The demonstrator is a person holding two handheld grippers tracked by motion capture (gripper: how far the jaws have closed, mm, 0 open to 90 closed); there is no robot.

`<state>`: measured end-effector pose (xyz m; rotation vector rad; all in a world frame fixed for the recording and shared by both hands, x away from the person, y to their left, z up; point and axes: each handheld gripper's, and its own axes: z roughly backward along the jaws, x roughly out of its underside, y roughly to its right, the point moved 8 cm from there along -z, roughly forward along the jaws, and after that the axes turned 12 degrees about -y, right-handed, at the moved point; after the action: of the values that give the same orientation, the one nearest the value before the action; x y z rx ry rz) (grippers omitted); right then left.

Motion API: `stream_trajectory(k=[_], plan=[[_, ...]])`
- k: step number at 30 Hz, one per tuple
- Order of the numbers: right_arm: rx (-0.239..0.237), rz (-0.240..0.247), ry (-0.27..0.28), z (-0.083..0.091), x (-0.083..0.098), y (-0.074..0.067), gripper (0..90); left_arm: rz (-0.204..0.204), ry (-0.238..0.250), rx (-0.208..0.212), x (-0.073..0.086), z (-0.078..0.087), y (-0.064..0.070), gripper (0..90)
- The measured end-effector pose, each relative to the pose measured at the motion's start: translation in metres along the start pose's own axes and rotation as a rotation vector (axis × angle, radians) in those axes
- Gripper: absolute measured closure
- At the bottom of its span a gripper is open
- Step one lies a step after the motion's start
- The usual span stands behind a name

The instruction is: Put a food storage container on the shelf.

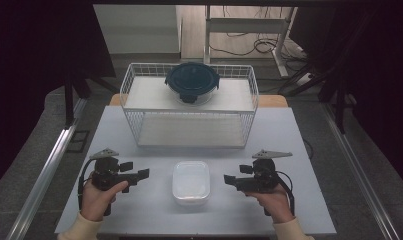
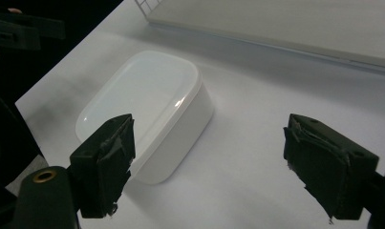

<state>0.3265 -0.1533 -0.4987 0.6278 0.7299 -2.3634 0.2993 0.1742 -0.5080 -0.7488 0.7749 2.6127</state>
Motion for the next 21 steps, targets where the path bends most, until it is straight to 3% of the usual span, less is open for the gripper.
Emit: stream_trajectory(k=[2, 6, 14, 21], plan=[[0.004, -0.006, 0.005, 0.000, -0.001, 0.000, 18.2, 0.000, -0.003, 0.005, 0.000, -0.002, 0.001, 19.5], [0.057, 0.011, -0.012, -0.003, 0.002, 0.000, 21.7, -0.004, -0.016, 0.013, 0.000, -0.007, 0.004, 19.3], [0.036, 0.014, -0.021, -0.011, -0.006, -0.010, 25.1, -0.028, -0.035, 0.005, 0.001, -0.015, 0.013, 19.6], [0.003, -0.010, -0.061, -0.027, -0.019, -0.020, 30.8, -0.011, -0.045, 0.065, -0.016, -0.025, 0.028, 20.4]])
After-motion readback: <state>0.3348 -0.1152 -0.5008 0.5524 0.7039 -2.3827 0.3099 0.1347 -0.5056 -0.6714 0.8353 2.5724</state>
